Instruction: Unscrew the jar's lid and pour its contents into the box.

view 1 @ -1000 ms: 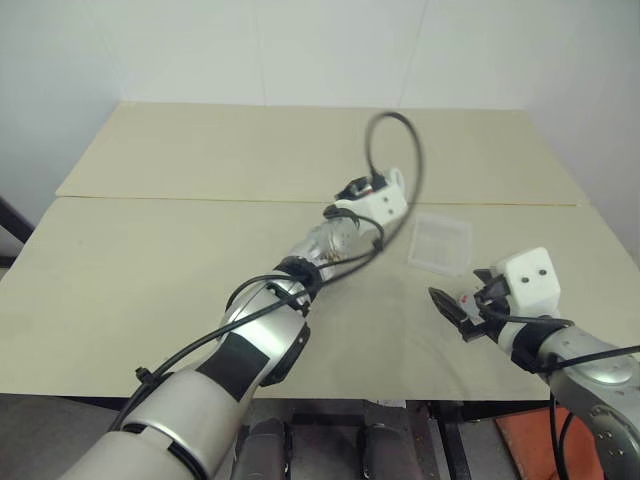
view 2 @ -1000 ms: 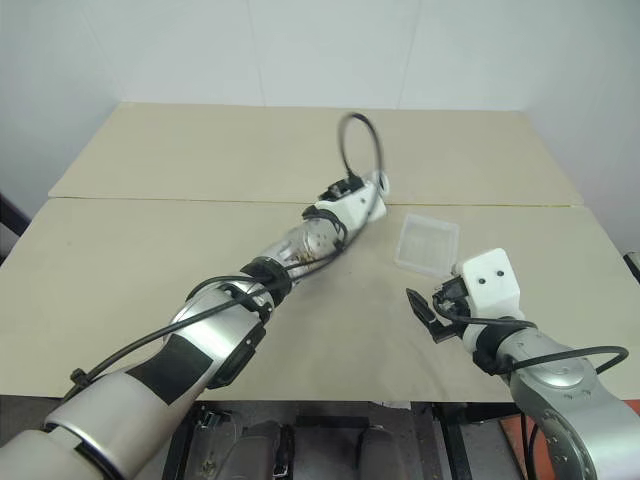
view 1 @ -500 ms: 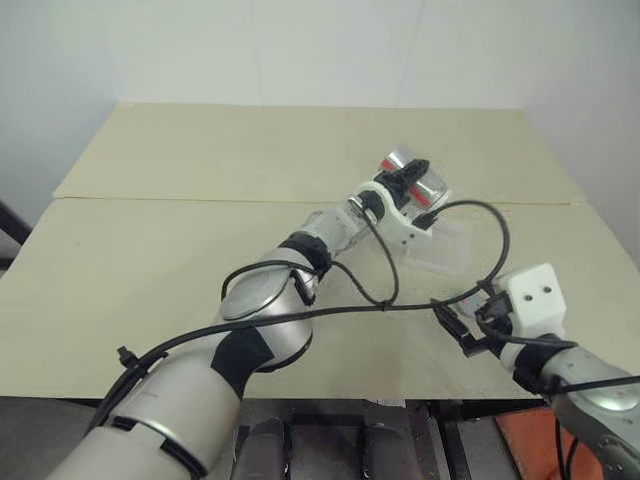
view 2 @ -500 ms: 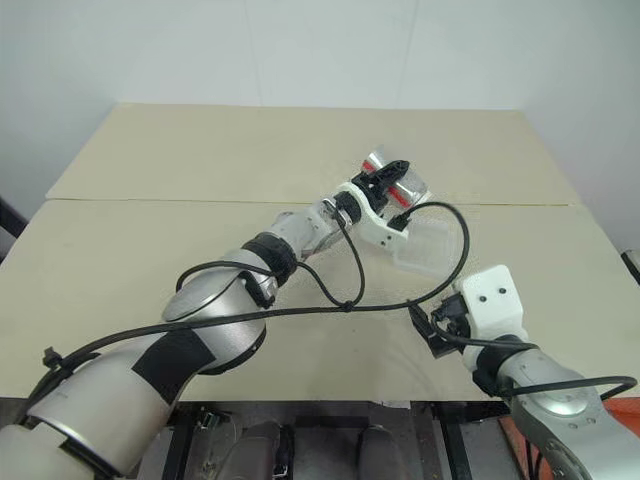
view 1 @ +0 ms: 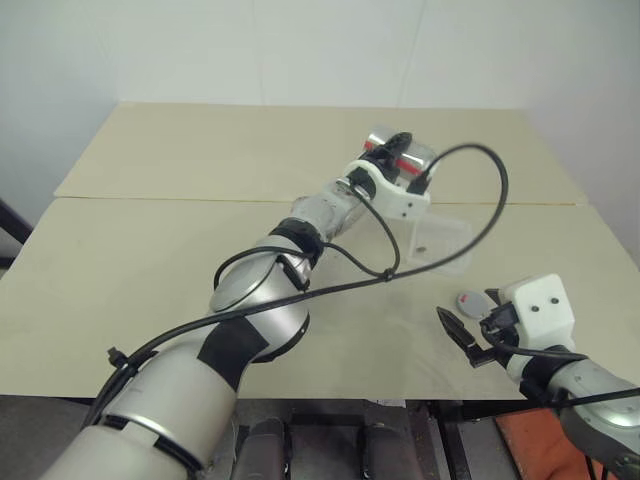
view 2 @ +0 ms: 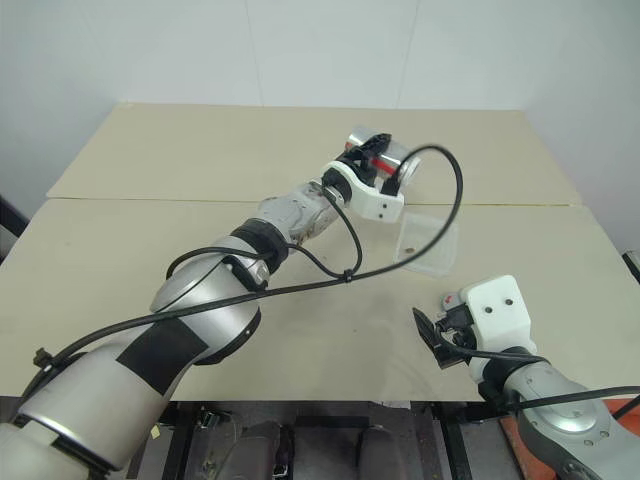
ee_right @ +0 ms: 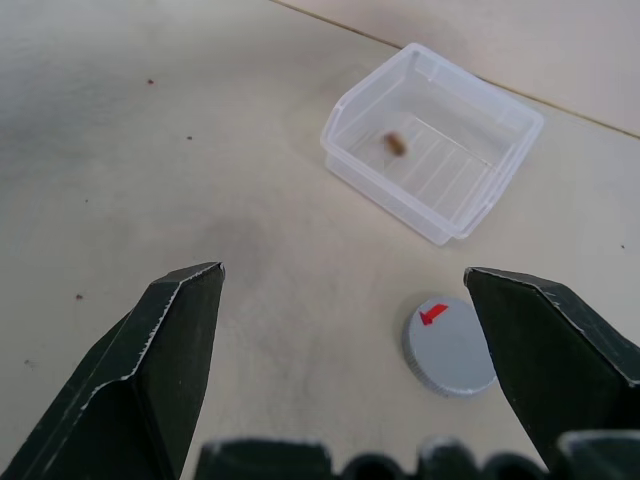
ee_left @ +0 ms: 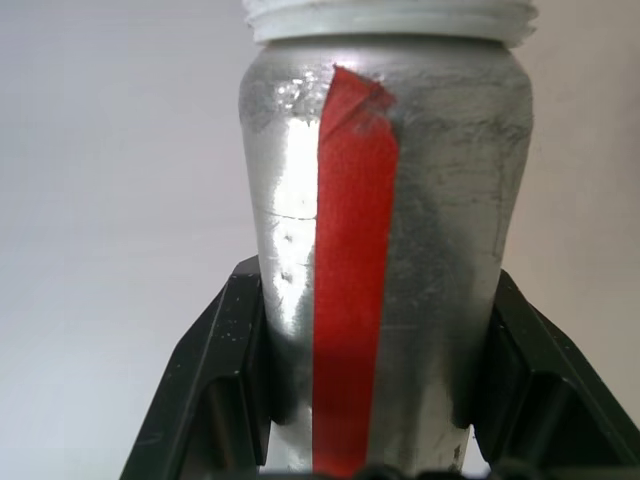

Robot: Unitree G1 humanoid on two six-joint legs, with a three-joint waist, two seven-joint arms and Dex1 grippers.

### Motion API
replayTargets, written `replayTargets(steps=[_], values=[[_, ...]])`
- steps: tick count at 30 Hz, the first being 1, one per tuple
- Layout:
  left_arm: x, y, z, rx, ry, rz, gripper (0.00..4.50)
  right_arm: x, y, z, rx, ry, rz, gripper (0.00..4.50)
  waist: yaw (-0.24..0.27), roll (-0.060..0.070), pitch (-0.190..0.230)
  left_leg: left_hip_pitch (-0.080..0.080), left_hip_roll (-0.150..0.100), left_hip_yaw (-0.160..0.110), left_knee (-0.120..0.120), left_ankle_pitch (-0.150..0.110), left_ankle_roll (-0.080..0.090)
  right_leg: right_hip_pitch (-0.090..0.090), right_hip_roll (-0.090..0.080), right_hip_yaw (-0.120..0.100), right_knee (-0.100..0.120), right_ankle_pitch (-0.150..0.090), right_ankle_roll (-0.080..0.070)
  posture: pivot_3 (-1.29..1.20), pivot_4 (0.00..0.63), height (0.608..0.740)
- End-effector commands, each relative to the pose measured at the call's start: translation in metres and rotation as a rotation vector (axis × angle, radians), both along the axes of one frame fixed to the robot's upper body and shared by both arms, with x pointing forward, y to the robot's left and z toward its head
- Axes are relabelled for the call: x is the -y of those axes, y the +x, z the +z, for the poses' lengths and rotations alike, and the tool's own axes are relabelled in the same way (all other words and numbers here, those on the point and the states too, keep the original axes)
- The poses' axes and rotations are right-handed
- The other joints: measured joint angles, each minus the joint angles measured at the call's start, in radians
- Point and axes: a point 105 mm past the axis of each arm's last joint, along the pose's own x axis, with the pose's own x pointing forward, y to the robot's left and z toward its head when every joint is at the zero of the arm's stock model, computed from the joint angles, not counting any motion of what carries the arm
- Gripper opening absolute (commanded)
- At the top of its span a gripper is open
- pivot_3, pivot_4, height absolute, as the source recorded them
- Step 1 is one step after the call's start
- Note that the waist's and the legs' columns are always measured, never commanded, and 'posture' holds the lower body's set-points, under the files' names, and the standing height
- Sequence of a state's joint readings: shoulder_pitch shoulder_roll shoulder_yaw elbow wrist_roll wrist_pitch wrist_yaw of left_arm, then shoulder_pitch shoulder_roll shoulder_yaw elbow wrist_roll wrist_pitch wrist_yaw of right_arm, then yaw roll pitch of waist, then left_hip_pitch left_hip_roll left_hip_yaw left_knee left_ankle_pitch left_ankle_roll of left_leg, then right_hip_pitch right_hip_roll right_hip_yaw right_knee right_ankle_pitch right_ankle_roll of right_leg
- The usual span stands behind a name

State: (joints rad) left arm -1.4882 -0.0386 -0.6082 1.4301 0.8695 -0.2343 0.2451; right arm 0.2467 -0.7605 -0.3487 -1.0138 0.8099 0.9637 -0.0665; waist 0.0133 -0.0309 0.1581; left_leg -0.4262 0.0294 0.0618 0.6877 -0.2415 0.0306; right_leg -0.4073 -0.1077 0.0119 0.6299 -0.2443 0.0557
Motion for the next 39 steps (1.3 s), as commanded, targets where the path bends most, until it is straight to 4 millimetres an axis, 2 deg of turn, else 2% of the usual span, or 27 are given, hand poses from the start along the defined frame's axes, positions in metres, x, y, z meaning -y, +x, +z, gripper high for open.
replayTargets(steps=[1,3,6,10,14,17,20,23,26,39], values=[[-0.003,0.004,0.003,-0.119,-0.16,0.027,2.11,-0.004,0.0,0.015,0.069,-0.016,0.025,4.45,0.0,0.0,0.0,0.0,0.0,0.0,0.0,0.0,0.0,0.0,0.0,0.0,0.0,0.0,0.0,0.0,0.15,0.74],[-0.005,0.005,0.003,-0.192,-0.254,0.031,2.11,-0.005,0.001,0.014,0.067,-0.018,0.029,4.45,0.0,0.0,0.0,0.0,0.0,0.0,0.0,0.0,0.0,0.0,0.0,0.0,0.0,0.0,0.0,0.0,0.15,0.74],[-0.01,0.009,0.002,-0.448,-0.616,0.044,2.11,-0.006,0.002,0.014,0.067,-0.019,0.032,4.45,0.001,0.0,0.0,0.0,0.0,0.0,0.001,0.0,0.0,0.0,0.0,0.0,0.0,0.0,0.0,0.0,0.15,0.74],[-0.014,0.011,0.001,-0.661,-0.931,0.01,2.11,-0.004,0.006,0.015,0.073,-0.018,0.03,4.45,0.0,0.0,0.0,-0.003,0.0,-0.001,0.006,-0.001,0.002,0.0,0.0,-0.001,0.001,0.0,0.0,0.0,0.15,0.74],[-0.026,0.014,-0.005,-0.797,-1.207,-0.043,2.11,-0.005,0.013,0.016,0.088,-0.02,0.038,4.45,-0.002,0.0,0.0,-0.003,0.0,-0.001,0.007,-0.001,0.002,0.001,0.0,-0.001,0.001,0.001,0.002,0.0,0.15,0.74],[-0.034,0.015,-0.014,-0.864,-1.335,-0.078,2.11,-0.006,0.018,0.017,0.099,-0.015,0.046,4.45,-0.002,0.001,0.0,-0.002,0.0,-0.001,0.007,-0.001,0.002,0.002,0.0,-0.001,0.001,0.001,0.002,0.0,0.15,0.74],[-0.038,0.012,-0.026,-0.841,-1.309,-0.11,2.11,-0.007,0.023,0.017,0.107,-0.009,0.057,4.45,-0.002,0.001,0.0,-0.001,0.0,-0.001,0.007,-0.001,0.002,0.002,0.0,-0.001,0.0,0.001,0.002,0.0,0.15,0.74],[-0.043,0.005,-0.042,-0.86,-1.429,-0.176,2.11,-0.014,0.03,0.017,0.118,-0.008,0.09,4.45,-0.002,0.001,-0.001,-0.001,0.0,-0.001,0.007,-0.001,0.002,0.002,0.0,-0.001,0.0,0.001,0.002,0.0,0.15,0.74],[-0.047,-0.003,-0.055,-0.84,-1.476,-0.22,2.11,-0.017,0.036,0.017,0.129,-0.006,0.107,4.45,-0.002,0.001,-0.001,-0.001,0.0,-0.001,0.007,-0.001,0.002,0.002,0.0,-0.001,0.001,0.002,0.002,0.0,0.15,0.74],[-0.073,-0.024,-0.105,-0.736,-1.457,-0.165,2.11,-0.02,0.048,0.017,0.153,-0.035,0.143,4.45,-0.001,0.001,-0.001,0.0,0.0,-0.001,0.008,-0.001,0.002,0.003,0.0,-0.001,0.0,0.002,0.002,0.0,0.15,0.74]])
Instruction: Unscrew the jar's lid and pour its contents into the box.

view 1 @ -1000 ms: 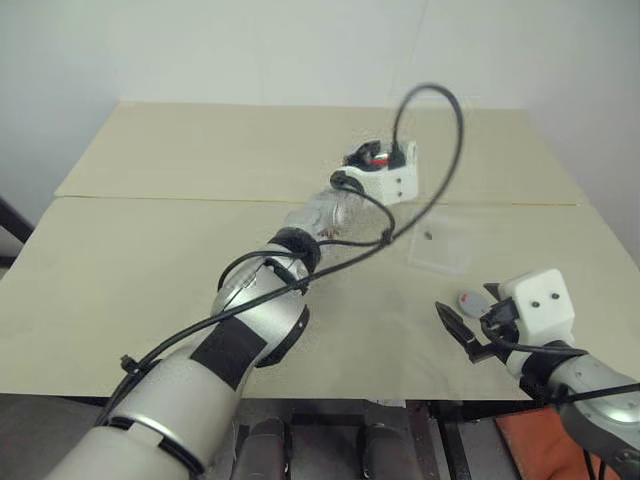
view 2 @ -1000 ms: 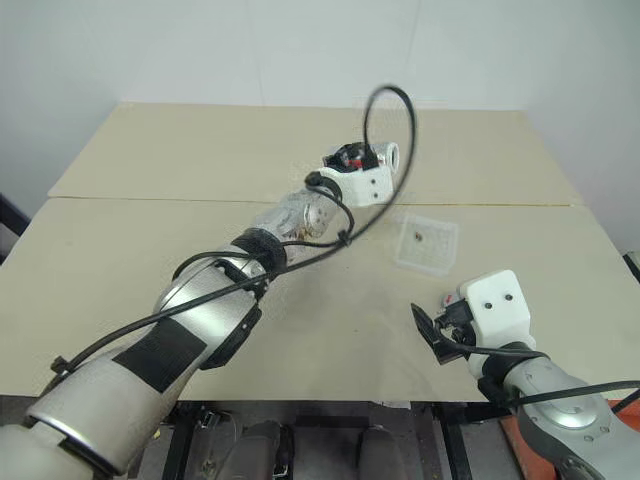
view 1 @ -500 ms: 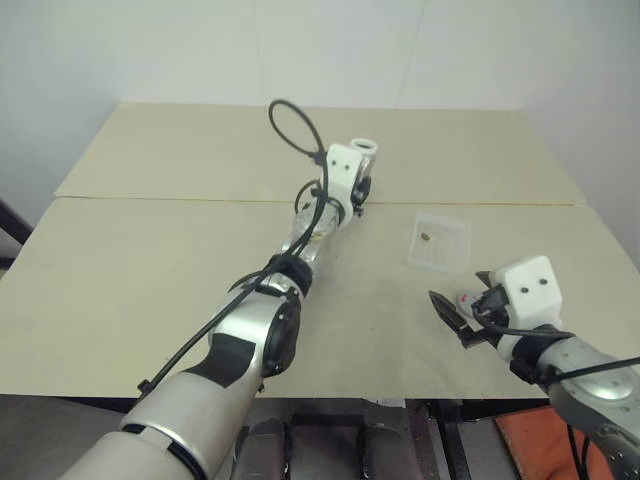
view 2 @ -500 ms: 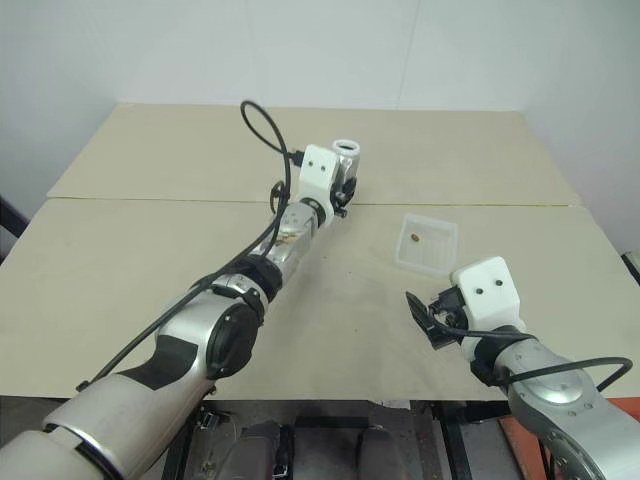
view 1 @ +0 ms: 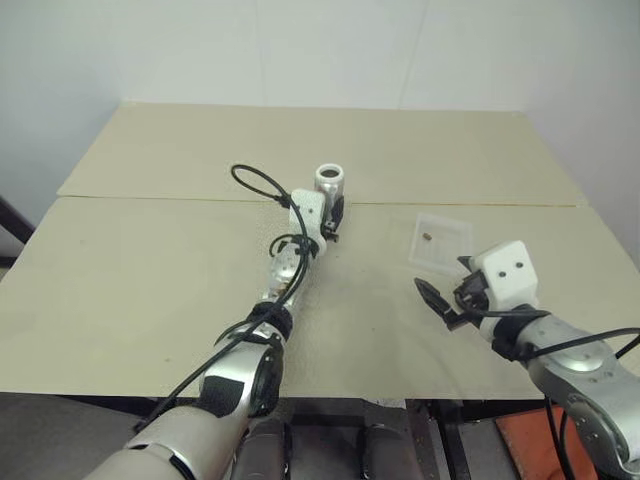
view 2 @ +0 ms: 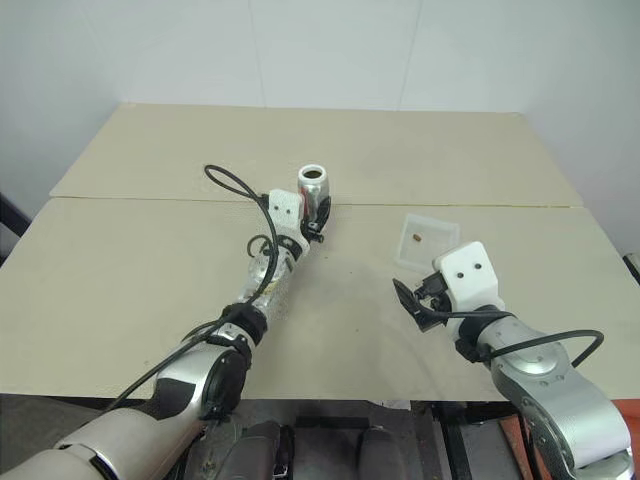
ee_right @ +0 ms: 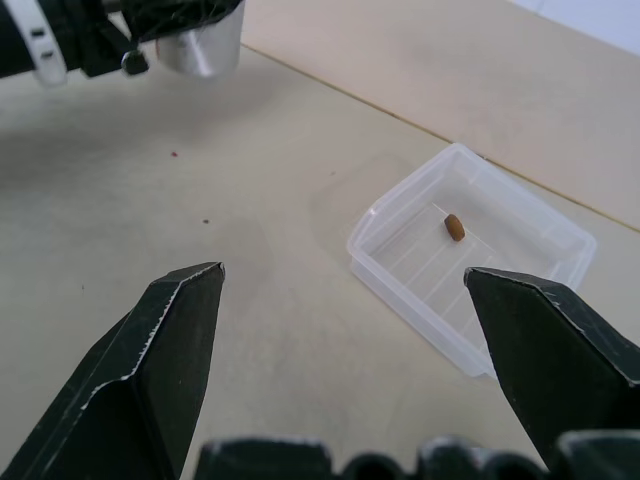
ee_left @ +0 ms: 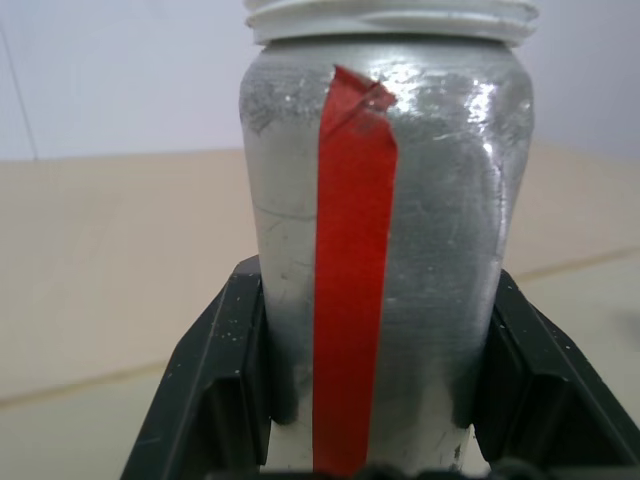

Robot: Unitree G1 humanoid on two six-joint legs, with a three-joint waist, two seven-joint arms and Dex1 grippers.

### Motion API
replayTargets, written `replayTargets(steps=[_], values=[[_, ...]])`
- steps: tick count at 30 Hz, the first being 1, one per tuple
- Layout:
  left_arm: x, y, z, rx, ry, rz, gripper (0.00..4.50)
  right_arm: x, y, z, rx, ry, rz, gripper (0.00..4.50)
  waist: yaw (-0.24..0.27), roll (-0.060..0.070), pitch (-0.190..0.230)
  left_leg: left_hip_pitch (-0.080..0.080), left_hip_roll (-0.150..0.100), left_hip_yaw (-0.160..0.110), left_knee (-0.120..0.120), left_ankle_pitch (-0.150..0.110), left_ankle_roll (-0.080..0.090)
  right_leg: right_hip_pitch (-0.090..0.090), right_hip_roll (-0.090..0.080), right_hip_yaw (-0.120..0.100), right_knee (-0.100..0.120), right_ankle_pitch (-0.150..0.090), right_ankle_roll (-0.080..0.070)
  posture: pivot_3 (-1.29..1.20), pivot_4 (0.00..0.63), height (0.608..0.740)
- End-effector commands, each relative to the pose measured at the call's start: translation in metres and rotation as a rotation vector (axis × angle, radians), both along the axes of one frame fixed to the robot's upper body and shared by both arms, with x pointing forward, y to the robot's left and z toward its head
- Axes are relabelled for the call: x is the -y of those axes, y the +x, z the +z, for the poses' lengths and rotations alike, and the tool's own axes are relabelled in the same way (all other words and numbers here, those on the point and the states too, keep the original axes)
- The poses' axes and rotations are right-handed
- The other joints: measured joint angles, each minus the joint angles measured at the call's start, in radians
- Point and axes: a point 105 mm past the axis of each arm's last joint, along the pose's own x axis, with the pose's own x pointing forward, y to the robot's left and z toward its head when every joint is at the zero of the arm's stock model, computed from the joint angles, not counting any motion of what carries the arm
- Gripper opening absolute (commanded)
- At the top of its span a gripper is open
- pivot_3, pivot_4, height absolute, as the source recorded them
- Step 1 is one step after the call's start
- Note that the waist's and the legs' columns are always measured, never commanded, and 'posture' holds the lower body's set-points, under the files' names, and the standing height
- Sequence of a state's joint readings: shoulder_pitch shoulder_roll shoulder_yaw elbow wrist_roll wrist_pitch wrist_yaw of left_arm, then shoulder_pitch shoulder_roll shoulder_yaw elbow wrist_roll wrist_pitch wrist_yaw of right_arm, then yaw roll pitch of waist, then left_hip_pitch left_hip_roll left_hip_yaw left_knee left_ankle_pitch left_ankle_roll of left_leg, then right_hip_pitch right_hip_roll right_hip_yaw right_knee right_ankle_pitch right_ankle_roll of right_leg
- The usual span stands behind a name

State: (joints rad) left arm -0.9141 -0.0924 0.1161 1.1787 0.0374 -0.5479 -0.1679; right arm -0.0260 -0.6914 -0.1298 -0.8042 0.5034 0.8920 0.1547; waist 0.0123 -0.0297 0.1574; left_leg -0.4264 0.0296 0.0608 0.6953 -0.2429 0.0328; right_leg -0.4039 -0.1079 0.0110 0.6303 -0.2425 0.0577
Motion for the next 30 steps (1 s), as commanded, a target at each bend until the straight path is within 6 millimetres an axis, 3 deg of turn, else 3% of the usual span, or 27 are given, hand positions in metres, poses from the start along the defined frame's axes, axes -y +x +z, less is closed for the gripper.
replayTargets(steps=[1,11,19,25,30], values=[[0.011,-0.008,0.001,0.033,-0.035,-0.007,2.11,-0.003,0.002,0.013,0.071,-0.004,0.017,4.45,0.0,0.0,0.0,0.0,0.0,0.0,0.0,0.0,0.0,0.0,0.0,0.0,0.0,0.0,0.0,0.0,0.15,0.74],[0.008,-0.012,-0.023,-0.049,0.002,-0.023,2.11,-0.005,0.004,0.012,0.078,-0.023,0.028,4.45,0.002,0.0,0.0,0.0,0.0,0.0,0.0,0.0,0.0,0.001,0.0,0.0,0.0,0.0,0.0,0.0,0.15,0.74],[0.005,-0.015,-0.027,-0.044,0.004,-0.003,4.48,-0.003,0.005,0.013,0.082,-0.033,0.029,4.5,0.0,0.0,0.0,0.002,0.0,0.0,0.0,0.0,0.0,0.001,0.0,0.0,0.0,0.0,0.0,0.0,0.15,0.74],[0.004,-0.019,-0.019,-0.001,-0.008,-0.019,4.48,-0.002,0.007,0.013,0.09,-0.037,0.027,4.5,0.0,0.0,0.0,0.001,0.0,-0.001,0.0,0.0,0.0,0.001,0.0,0.0,0.0,0.0,0.0,0.0,0.15,0.74],[-0.011,-0.027,-0.007,0.057,0.015,0.033,4.48,-0.003,0.009,0.012,0.091,-0.036,0.026,4.5,0.0,0.0,0.0,0.002,0.0,-0.002,0.0,0.0,0.0,0.001,0.0,0.0,0.0,0.0,0.0,0.0,0.15,0.74]])
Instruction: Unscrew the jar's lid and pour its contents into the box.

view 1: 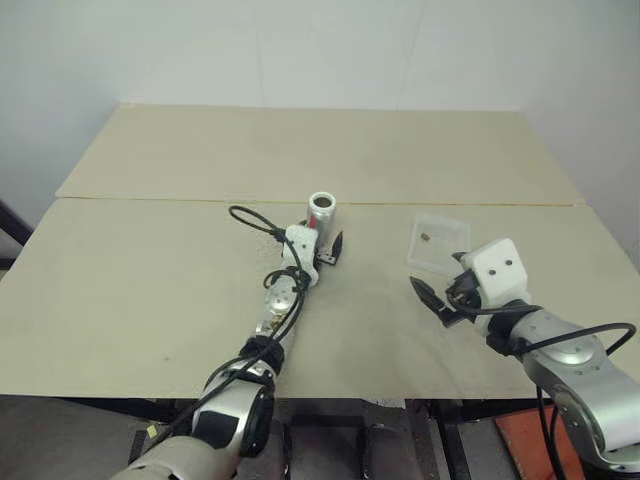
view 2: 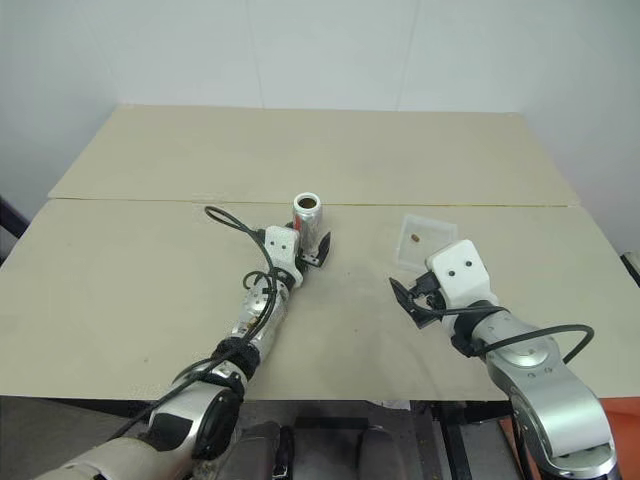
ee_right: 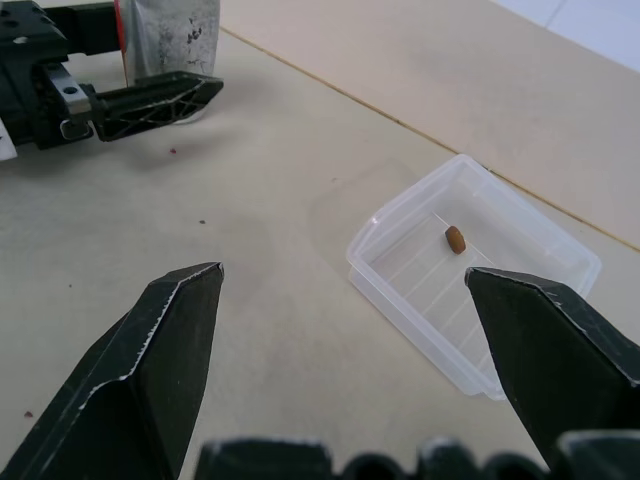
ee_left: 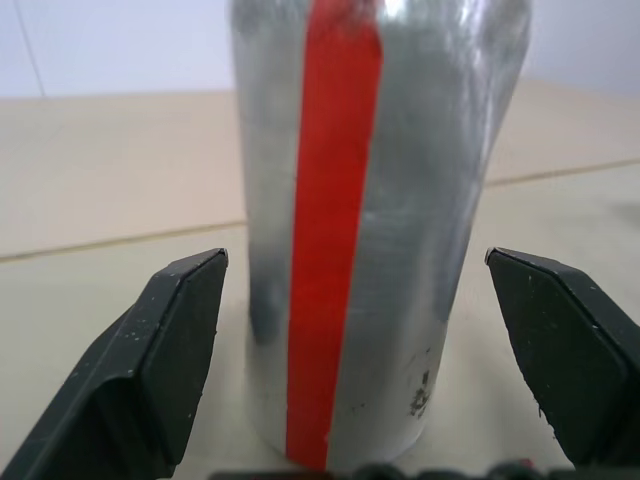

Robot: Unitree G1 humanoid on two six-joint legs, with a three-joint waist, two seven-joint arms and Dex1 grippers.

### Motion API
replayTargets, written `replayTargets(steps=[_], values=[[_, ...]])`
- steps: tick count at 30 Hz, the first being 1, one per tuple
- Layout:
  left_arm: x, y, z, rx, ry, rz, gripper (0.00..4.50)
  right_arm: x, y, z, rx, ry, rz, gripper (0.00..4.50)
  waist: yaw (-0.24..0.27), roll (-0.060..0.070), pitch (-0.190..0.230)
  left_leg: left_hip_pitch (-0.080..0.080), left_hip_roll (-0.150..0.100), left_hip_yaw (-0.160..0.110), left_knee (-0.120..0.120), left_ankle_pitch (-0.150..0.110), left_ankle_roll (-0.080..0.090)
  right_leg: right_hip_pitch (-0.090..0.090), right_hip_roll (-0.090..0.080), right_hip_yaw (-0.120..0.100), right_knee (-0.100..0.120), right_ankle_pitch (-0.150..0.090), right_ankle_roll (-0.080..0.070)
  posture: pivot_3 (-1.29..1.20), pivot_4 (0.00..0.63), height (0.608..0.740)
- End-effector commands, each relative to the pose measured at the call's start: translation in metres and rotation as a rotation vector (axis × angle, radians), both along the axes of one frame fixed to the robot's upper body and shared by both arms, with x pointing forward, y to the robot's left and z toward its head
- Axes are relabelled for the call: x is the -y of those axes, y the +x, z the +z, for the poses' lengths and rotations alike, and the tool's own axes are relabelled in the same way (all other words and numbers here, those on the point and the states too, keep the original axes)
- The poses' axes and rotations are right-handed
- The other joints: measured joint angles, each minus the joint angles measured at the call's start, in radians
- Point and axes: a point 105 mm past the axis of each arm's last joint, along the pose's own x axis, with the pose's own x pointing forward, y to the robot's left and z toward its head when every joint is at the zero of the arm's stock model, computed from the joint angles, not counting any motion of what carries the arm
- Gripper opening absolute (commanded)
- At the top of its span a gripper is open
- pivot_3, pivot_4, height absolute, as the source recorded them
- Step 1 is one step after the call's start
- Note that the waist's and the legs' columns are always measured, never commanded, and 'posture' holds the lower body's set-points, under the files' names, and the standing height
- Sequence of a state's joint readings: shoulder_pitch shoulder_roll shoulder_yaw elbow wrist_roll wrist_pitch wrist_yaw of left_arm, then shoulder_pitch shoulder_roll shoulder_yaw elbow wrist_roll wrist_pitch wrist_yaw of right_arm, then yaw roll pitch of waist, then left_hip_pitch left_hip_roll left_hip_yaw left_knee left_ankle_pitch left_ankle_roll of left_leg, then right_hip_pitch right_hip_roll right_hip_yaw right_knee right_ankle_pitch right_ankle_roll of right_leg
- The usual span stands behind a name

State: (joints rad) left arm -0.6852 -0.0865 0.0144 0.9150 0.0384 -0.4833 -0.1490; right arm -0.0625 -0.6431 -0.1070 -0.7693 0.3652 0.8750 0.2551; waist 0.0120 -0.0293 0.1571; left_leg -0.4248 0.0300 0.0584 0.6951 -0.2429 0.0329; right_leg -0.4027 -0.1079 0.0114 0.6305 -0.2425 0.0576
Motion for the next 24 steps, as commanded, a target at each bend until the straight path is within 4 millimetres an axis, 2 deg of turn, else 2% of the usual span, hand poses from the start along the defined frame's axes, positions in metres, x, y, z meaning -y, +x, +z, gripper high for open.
replayTargets(steps=[1,6,11,12,14,17,20,24], values=[[-0.004,-0.006,0.023,0.072,0.001,0.018,4.48,-0.001,0.002,0.011,0.066,-0.008,0.009,4.5,0.0,0.0,0.0,0.0,0.0,-0.001,0.0,0.0,0.0,0.0,0.0,0.0,0.0,0.0,0.0,0.0,0.15,0.74],[-0.022,-0.034,0.035,0.05,0.006,-0.007,4.48,-0.003,0.006,0.01,0.073,-0.011,0.026,4.5,-0.003,0.0,0.0,0.001,0.001,-0.001,0.0,0.0,0.0,0.0,0.0,0.001,0.0,0.0,0.0,0.0,0.15,0.74],[-0.055,-0.071,0.052,0.018,0.06,-0.026,4.48,-0.002,0.006,0.017,0.094,-0.027,0.058,4.5,-0.008,0.001,0.0,0.001,0.001,-0.002,0.0,0.0,0.0,-0.001,0.0,0.002,0.001,0.0,0.0,0.0,0.15,0.74],[-0.067,-0.083,0.055,0.01,0.098,-0.054,4.48,0.003,0.005,0.021,0.103,-0.048,0.07,4.5,-0.009,0.001,-0.001,0.001,0.001,-0.002,0.0,0.0,0.0,-0.001,0.0,0.002,0.001,0.0,0.0,0.0,0.15,0.74],[-0.077,-0.099,0.057,-0.013,0.151,-0.109,4.48,0.01,0.004,0.026,0.114,-0.076,0.089,4.5,-0.011,0.002,-0.001,0.002,0.002,-0.002,-0.001,0.0,0.0,0.0,0.0,0.002,0.001,0.0,0.0,0.0,0.15,0.74],[-0.102,-0.129,0.06,-0.041,0.267,-0.251,4.48,0.034,-0.003,0.041,0.14,-0.178,0.183,4.5,-0.009,0.002,-0.001,0.003,0.002,-0.001,-0.001,0.0,0.0,0.0,0.0,0.002,0.0,0.0,-0.001,0.0,0.15,0.74],[-0.118,-0.14,0.064,-0.053,0.27,-0.305,4.48,0.05,-0.006,0.048,0.142,-0.246,0.274,4.5,-0.005,0.002,-0.001,0.005,0.002,0.0,-0.001,0.0,0.0,0.003,0.0,0.002,0.0,0.0,-0.001,0.0,0.15,0.74],[-0.135,-0.154,0.064,-0.064,0.326,-0.385,4.48,0.058,-0.006,0.056,0.144,-0.304,0.391,4.5,-0.01,0.002,-0.001,0.016,0.003,0.002,-0.003,-0.001,0.0,0.012,0.001,0.002,-0.002,-0.001,-0.003,0.0,0.15,0.74]])
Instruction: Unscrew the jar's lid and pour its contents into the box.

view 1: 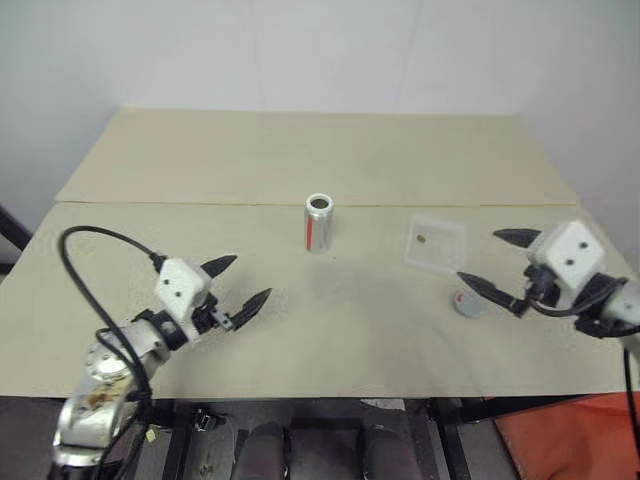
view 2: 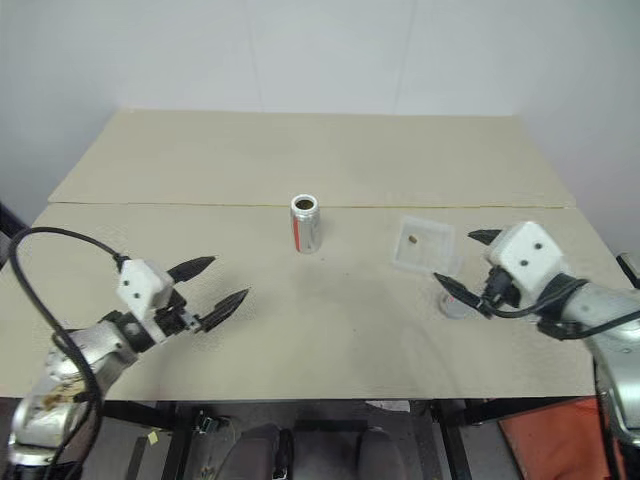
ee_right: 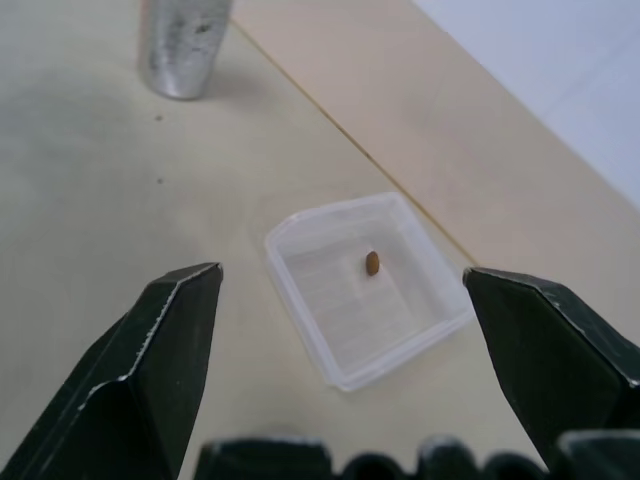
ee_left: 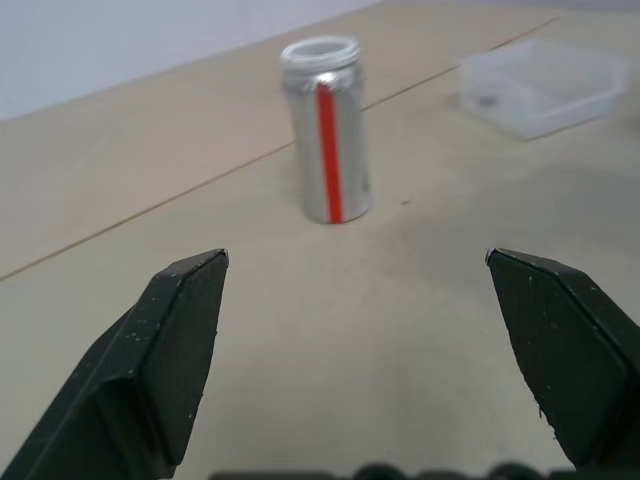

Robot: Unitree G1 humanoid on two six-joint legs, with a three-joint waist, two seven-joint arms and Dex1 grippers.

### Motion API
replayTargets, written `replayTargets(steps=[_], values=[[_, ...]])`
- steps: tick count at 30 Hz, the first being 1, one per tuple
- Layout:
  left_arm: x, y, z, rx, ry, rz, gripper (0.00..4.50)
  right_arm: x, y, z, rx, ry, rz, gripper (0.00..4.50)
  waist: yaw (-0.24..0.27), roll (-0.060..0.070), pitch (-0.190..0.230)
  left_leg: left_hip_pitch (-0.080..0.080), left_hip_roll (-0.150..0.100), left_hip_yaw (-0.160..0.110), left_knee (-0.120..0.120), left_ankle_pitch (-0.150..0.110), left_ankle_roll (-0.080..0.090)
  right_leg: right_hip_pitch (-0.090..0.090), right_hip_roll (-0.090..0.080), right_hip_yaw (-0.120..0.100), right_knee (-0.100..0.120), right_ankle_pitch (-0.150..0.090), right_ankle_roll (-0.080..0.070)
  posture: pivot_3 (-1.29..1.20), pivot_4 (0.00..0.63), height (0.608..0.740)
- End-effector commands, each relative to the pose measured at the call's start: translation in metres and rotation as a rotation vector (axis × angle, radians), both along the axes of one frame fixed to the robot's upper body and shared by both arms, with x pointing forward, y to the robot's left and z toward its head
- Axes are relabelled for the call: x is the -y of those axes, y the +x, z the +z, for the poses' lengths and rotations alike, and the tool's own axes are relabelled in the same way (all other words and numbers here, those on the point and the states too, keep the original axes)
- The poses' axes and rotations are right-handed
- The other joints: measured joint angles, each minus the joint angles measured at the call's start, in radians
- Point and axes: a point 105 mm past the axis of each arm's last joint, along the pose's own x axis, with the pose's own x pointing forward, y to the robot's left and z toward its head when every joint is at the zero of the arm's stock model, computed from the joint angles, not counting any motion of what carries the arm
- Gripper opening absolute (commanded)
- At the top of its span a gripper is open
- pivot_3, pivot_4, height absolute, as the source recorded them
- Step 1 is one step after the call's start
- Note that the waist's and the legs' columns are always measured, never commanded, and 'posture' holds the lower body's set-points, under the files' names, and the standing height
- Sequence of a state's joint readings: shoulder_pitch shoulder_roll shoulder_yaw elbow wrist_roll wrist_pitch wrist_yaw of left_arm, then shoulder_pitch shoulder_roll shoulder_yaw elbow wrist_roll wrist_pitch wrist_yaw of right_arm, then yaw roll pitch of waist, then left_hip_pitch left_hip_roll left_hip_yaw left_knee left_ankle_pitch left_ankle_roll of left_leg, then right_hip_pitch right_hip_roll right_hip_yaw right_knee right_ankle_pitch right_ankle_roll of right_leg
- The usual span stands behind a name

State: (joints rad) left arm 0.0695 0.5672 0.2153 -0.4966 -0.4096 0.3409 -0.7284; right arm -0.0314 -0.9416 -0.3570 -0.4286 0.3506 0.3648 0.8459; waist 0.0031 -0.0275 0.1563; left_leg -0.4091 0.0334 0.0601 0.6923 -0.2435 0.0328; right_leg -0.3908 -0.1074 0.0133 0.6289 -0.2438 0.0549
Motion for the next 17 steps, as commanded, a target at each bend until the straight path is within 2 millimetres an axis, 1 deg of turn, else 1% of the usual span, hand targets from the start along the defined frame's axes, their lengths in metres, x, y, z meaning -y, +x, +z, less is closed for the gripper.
replayTargets(steps=[1,3,5,7,9,11,13,17], values=[[-0.006,-0.013,0.011,0.024,0.002,-0.084,4.48,0.003,-0.003,0.019,0.06,-0.039,0.102,4.5,-0.003,0.0,0.0,0.002,0.0,0.001,-0.001,0.0,0.0,0.002,0.0,0.0,0.0,0.0,-0.001,0.0,0.15,0.74],[-0.019,-0.013,0.009,-0.018,-0.016,-0.042,4.48,0.006,-0.004,0.019,0.048,-0.055,0.131,4.5,-0.006,0.0,0.0,0.003,0.0,0.001,-0.002,0.0,0.0,0.002,0.0,0.001,0.0,-0.001,-0.001,0.0,0.15,0.74],[-0.033,-0.009,0.007,-0.003,0.058,0.007,4.48,0.01,-0.004,0.015,0.017,-0.084,0.142,4.5,-0.006,0.0,0.0,0.003,0.001,0.001,-0.002,0.0,0.0,0.002,0.0,0.001,0.0,-0.001,-0.001,0.0,0.15,0.74],[-0.043,-0.005,0.008,0.013,0.096,0.052,4.48,0.012,-0.005,0.009,-0.018,-0.095,0.152,4.5,-0.006,0.0,0.0,0.003,0.0,0.001,-0.002,0.0,0.0,0.002,0.0,0.001,0.0,-0.001,-0.001,0.0,0.15,0.74],[-0.042,-0.009,0.01,0.004,0.091,0.017,4.48,0.01,-0.007,0.004,-0.05,-0.103,0.174,4.5,-0.006,0.0,0.0,0.003,0.0,0.001,-0.002,0.0,0.0,0.002,0.0,0.001,0.0,-0.001,-0.001,0.0,0.15,0.74],[-0.035,-0.018,0.013,-0.023,0.073,-0.061,4.48,0.008,-0.01,0.0,-0.083,-0.122,0.2,4.5,-0.006,0.0,0.0,0.003,0.0,0.002,-0.002,0.0,0.0,0.002,0.0,0.001,-0.001,-0.001,-0.001,0.0,0.15,0.74],[-0.03,-0.023,0.013,-0.045,0.066,-0.108,4.48,0.006,-0.011,-0.003,-0.096,-0.136,0.221,4.5,-0.006,0.0,0.0,0.003,0.001,0.002,-0.003,0.0,0.0,0.001,0.0,0.001,-0.001,-0.001,-0.001,0.0,0.15,0.74],[-0.026,-0.022,0.015,-0.05,0.023,-0.115,4.48,0.001,-0.01,-0.01,-0.113,-0.161,0.229,4.5,-0.006,0.0,0.0,0.003,0.001,0.002,-0.003,0.0,0.0,0.001,0.0,0.001,-0.001,-0.001,-0.001,0.0,0.15,0.74]])
